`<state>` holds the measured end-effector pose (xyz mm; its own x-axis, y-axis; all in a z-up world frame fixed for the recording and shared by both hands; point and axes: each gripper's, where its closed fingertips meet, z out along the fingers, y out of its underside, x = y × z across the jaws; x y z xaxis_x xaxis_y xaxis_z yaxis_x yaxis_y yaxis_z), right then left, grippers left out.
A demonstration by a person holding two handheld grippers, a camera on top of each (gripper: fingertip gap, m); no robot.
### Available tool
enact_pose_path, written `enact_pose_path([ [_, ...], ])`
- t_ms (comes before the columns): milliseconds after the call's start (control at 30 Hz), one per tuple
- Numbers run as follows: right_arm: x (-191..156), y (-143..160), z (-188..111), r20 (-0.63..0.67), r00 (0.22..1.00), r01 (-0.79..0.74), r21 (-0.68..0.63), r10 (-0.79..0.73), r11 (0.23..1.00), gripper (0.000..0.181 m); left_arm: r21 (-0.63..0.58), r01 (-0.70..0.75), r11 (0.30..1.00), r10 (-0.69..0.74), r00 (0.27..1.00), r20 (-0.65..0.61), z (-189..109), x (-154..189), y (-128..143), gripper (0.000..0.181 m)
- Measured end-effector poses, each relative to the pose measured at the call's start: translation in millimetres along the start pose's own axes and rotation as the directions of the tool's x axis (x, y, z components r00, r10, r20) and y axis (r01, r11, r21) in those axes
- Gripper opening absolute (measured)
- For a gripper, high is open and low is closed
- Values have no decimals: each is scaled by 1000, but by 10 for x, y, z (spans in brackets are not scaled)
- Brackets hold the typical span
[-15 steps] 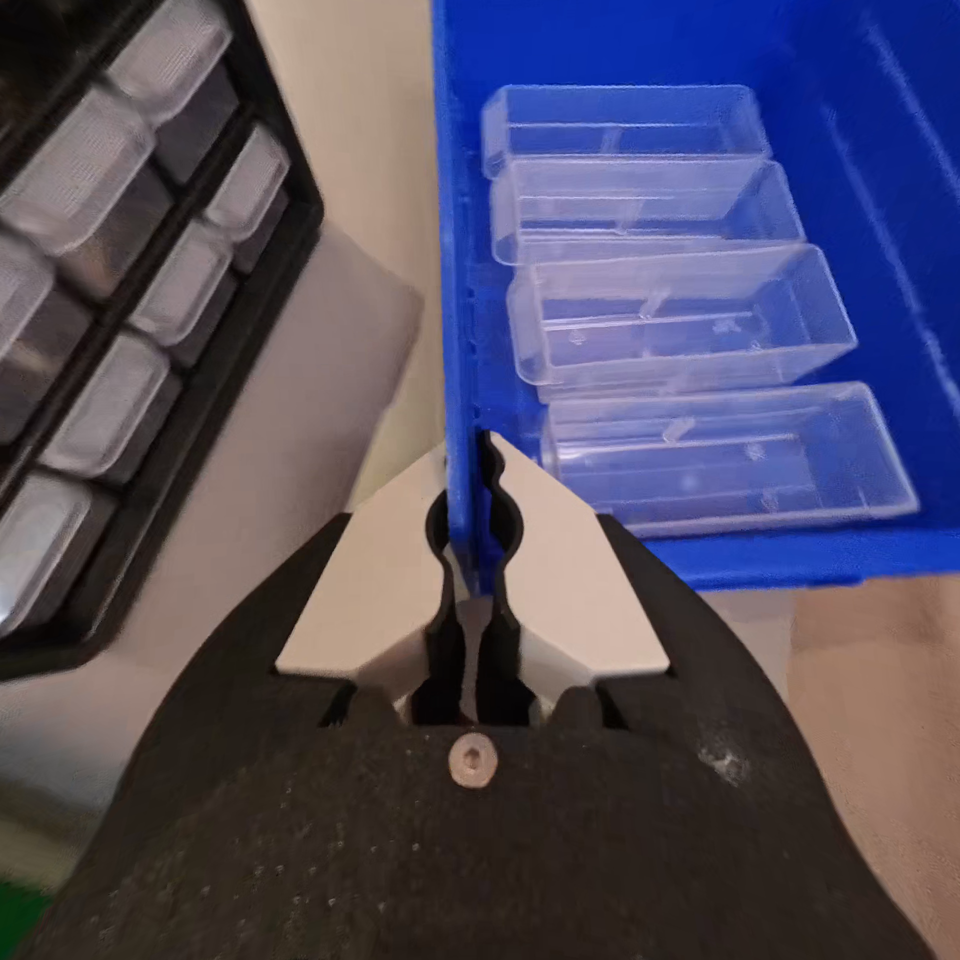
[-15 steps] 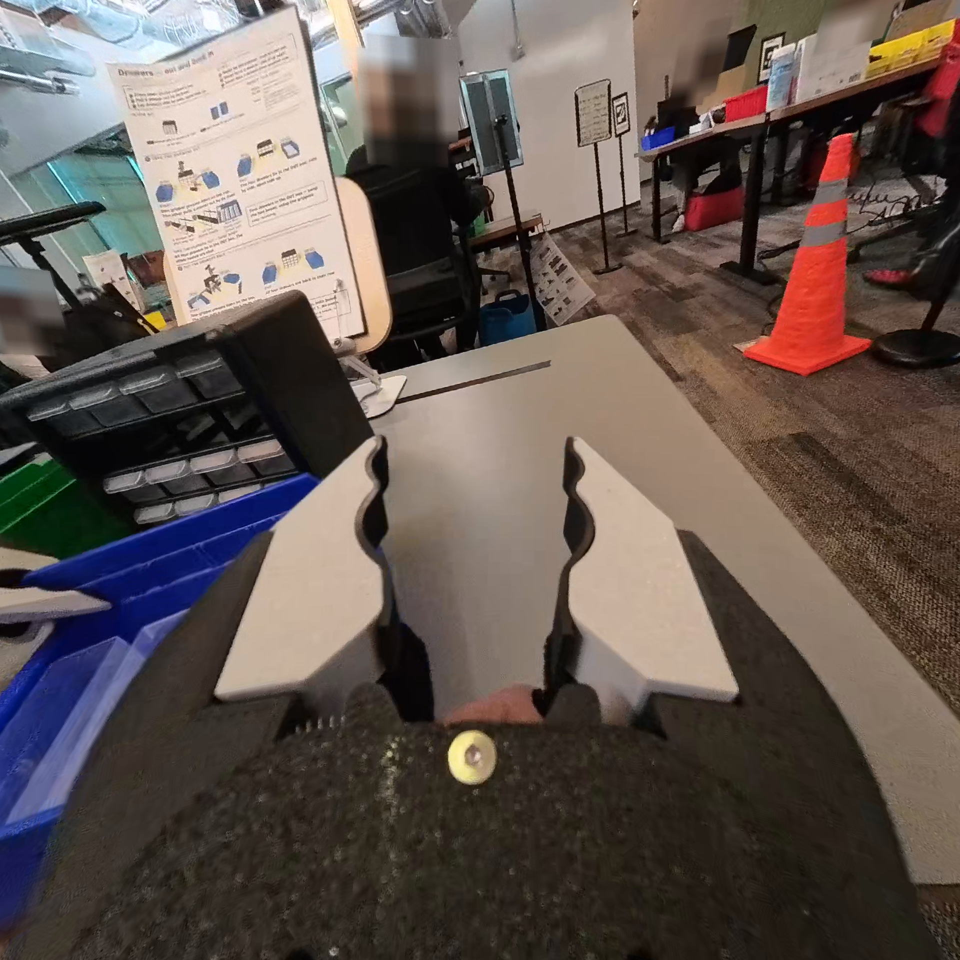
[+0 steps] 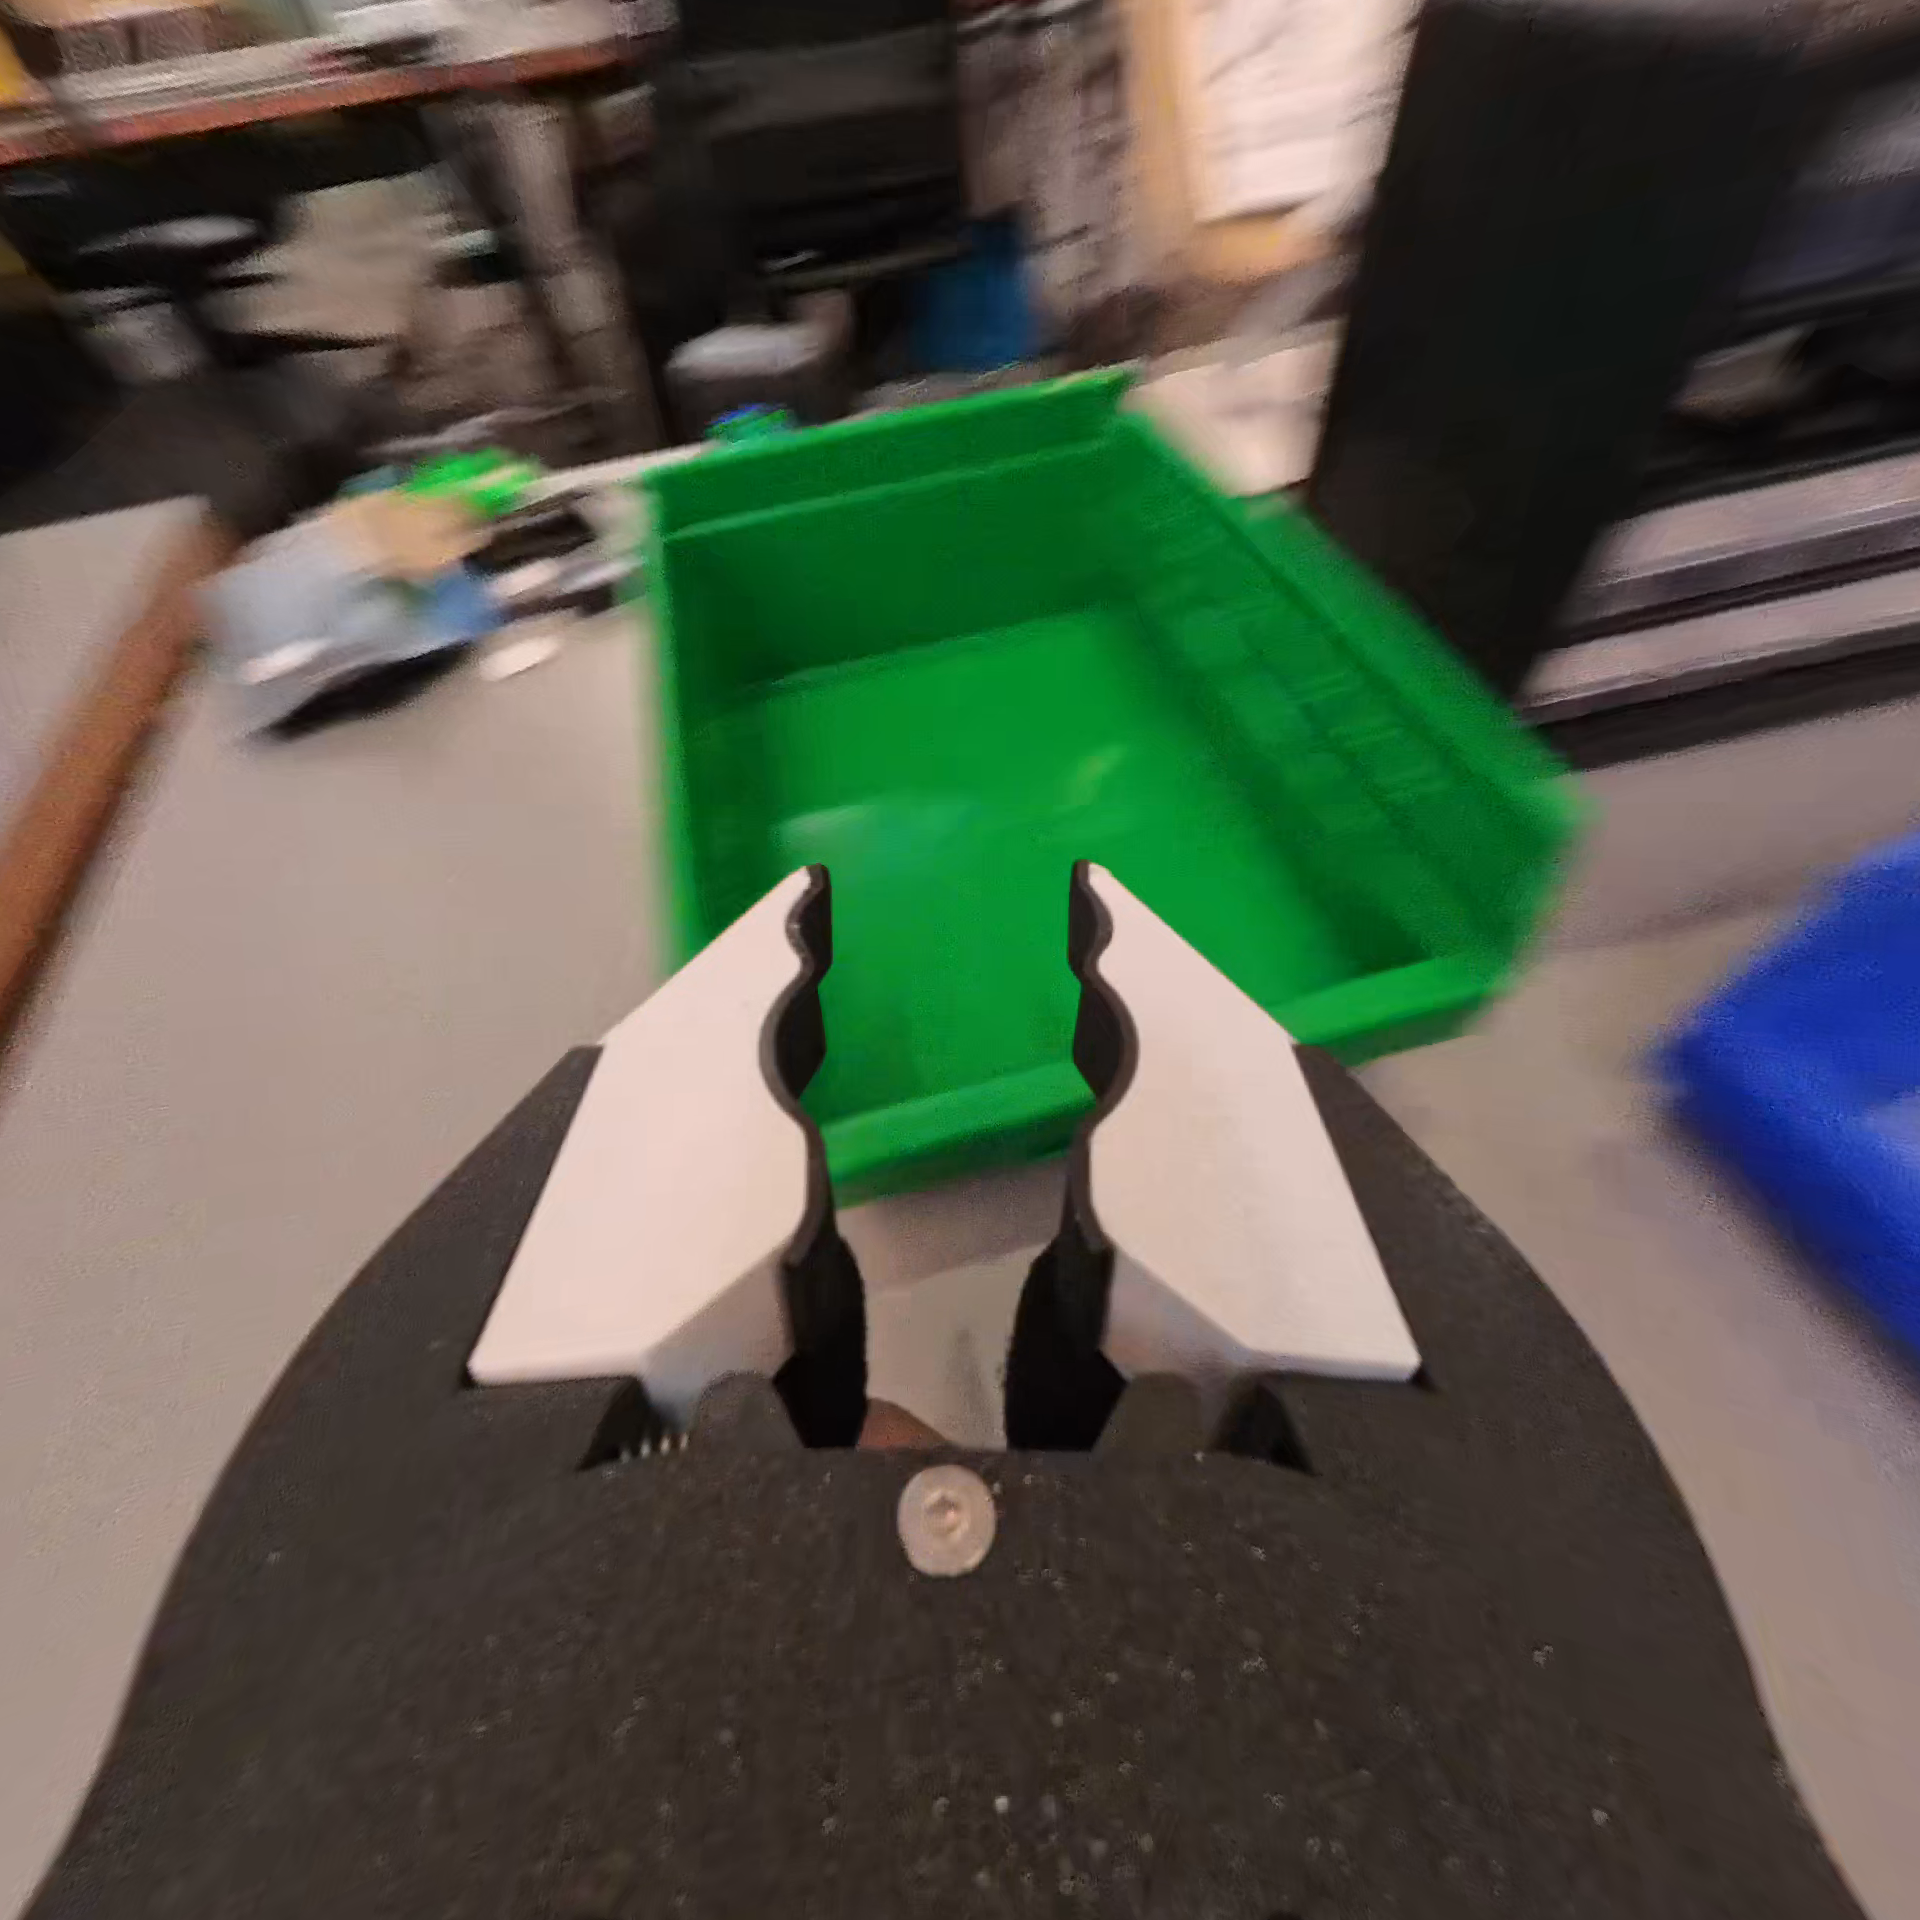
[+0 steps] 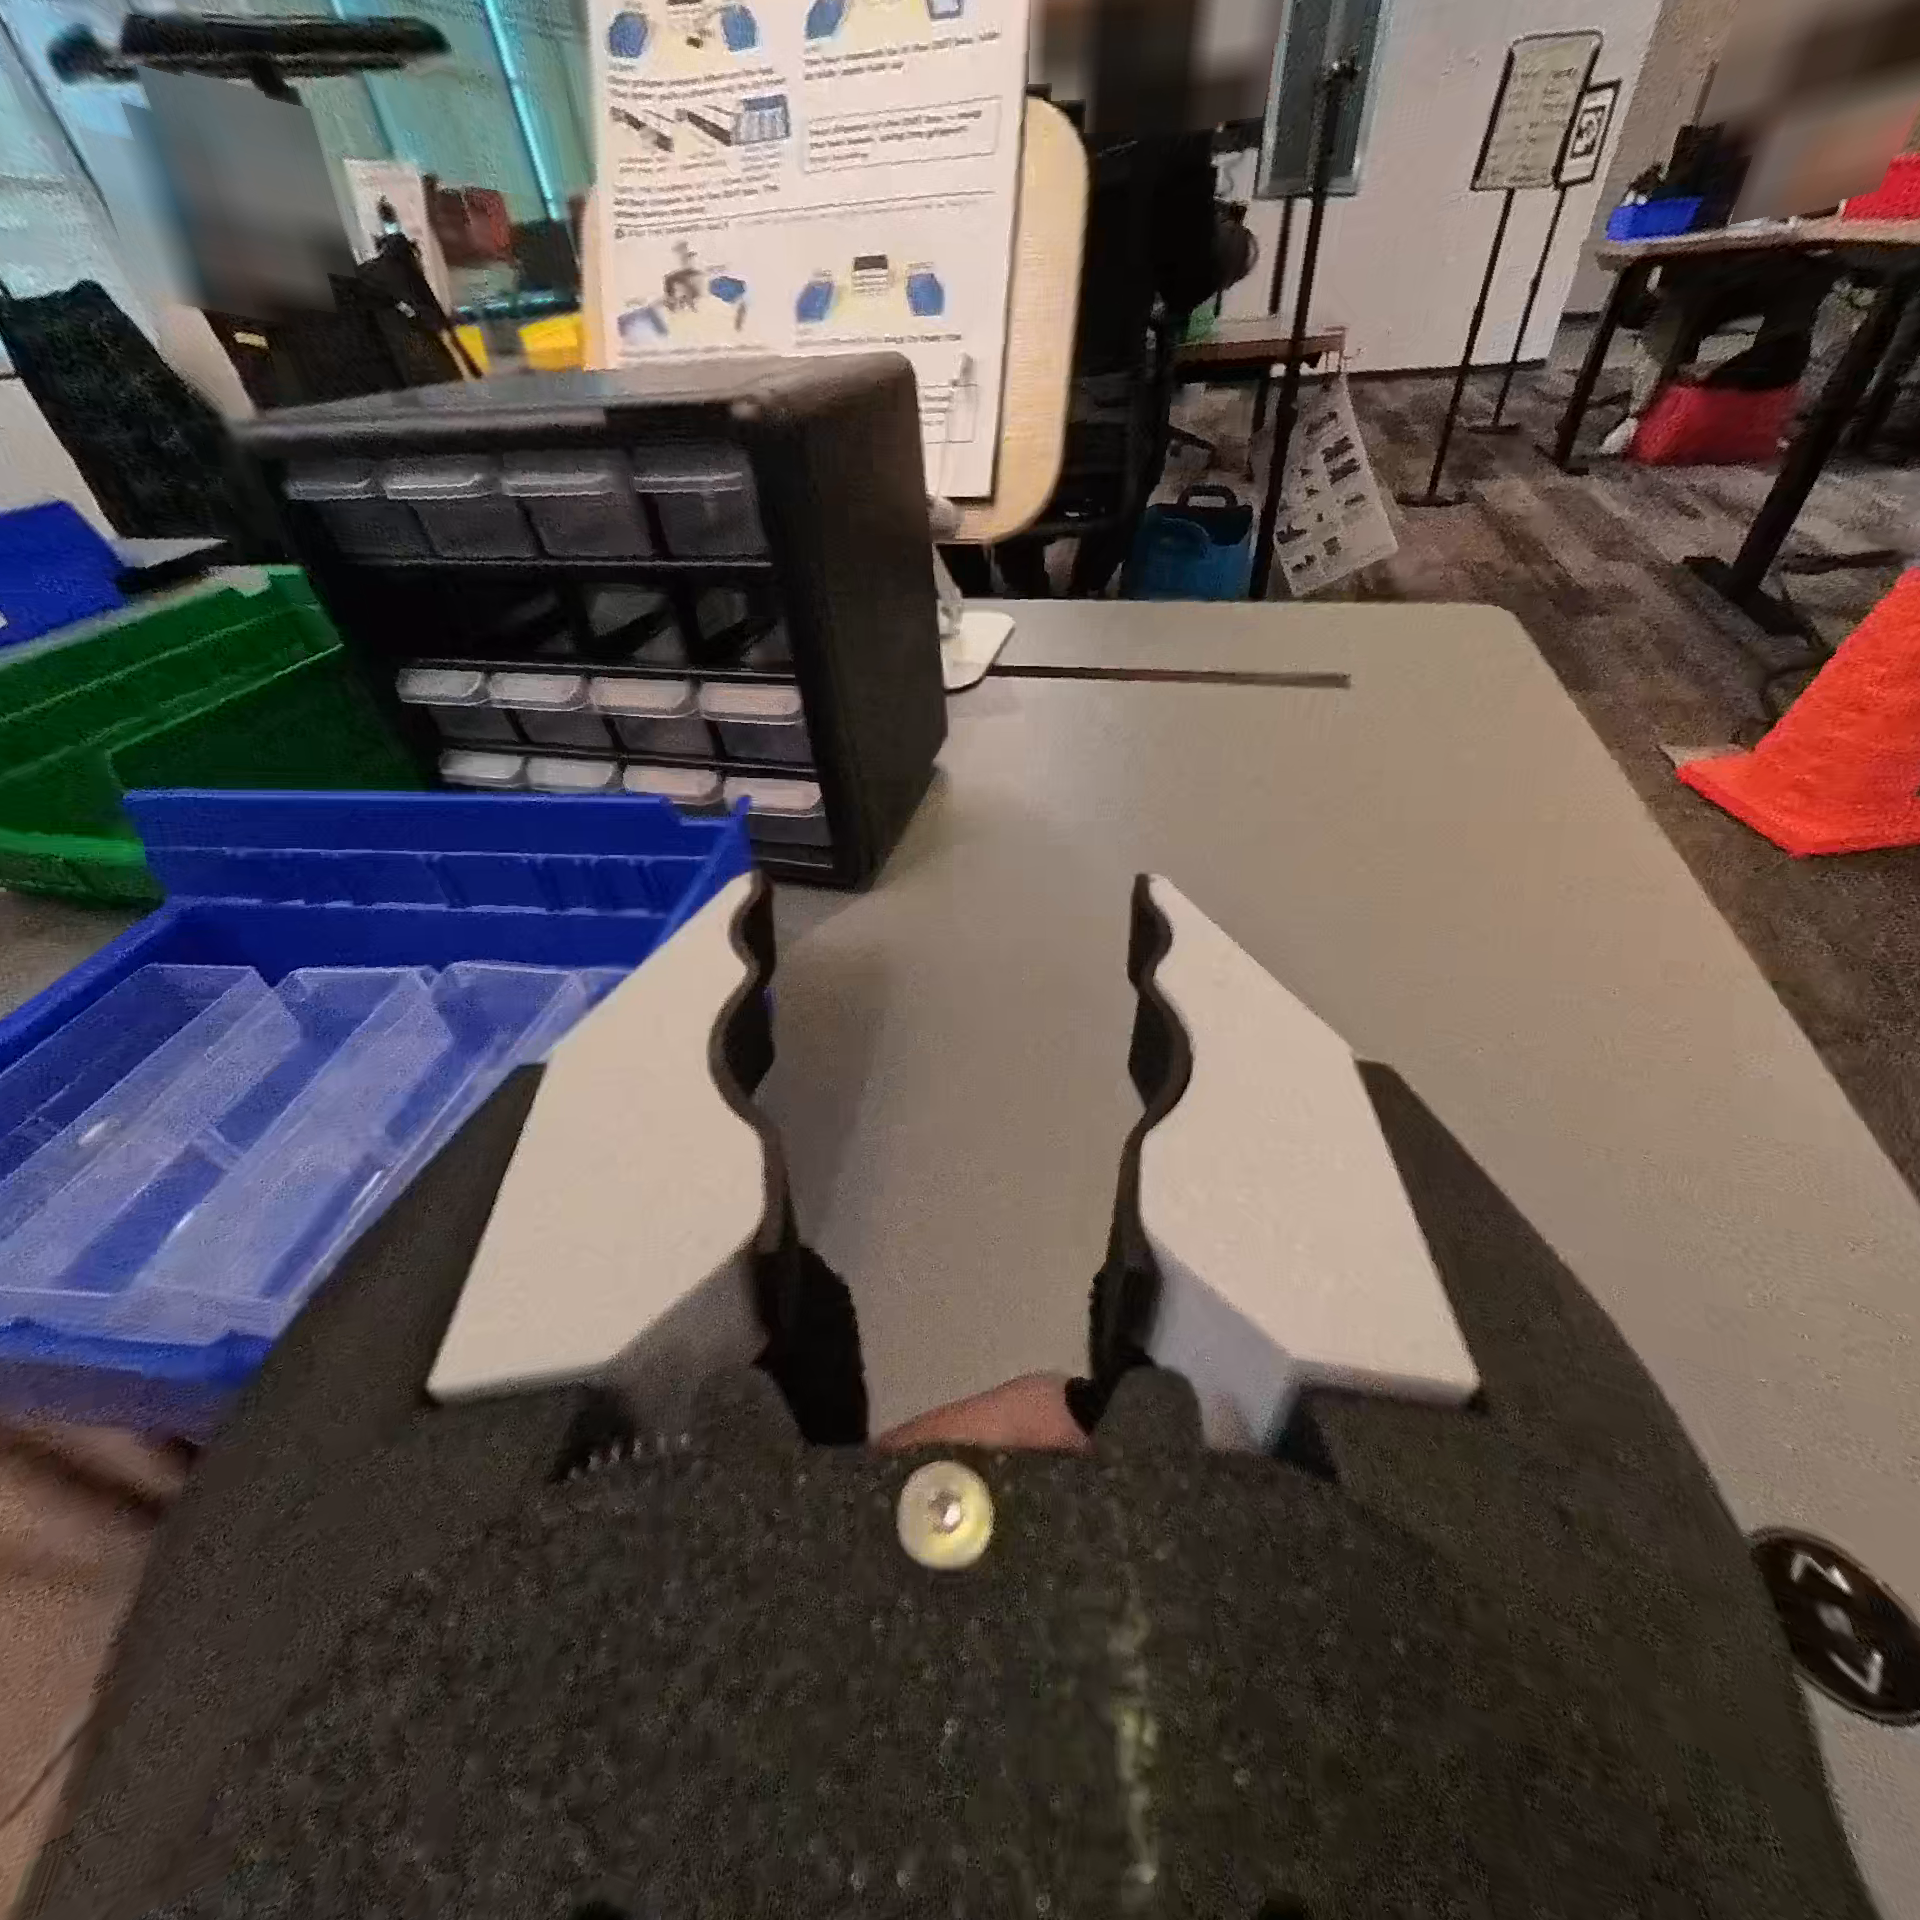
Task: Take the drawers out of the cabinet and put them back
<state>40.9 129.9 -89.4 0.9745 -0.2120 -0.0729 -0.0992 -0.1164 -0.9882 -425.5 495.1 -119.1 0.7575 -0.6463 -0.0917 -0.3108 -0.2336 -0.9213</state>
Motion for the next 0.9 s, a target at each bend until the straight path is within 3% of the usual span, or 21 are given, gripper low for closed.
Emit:
enact_pose_path([
  [100,-630,-207,46,55,986,154,32,-155,988,69,-97,46,994,-36,994,105,58,-524,409,52],
  [200,-1751,-309,90,280,952,117,46,-125,992,69,-100,142,985,-137,989,55,324,-541,489,49],
  [267,-2567,-226,67,453,891,44,-17,-32,999,69,-114,167,979,-165,986,27,497,-499,466,39],
  [367,-3585,-25,-2,624,772,-31,-154,121,988,59,-191,113,975,-99,992,84,558,-543,590,4],
  [467,-4235,345,-9,666,717,36,-327,204,944,44,-202,145,968,-133,988,73,315,-468,698,4],
  [567,-4538,541,233,601,795,105,-276,86,955,62,-192,163,968,-144,984,107,-157,-398,886,4],
  [700,-4637,594,485,435,900,88,-238,25,967,62,-179,225,958,-191,963,188,-887,-399,1182,3],
  [800,-4615,779,616,314,949,100,-292,-3,951,61,-166,267,949,-229,948,220,-1318,-374,1354,3],
  [900,-4748,1064,622,324,946,116,-383,16,916,58,-153,299,942,-257,935,243,-1593,-353,1463,3],
])
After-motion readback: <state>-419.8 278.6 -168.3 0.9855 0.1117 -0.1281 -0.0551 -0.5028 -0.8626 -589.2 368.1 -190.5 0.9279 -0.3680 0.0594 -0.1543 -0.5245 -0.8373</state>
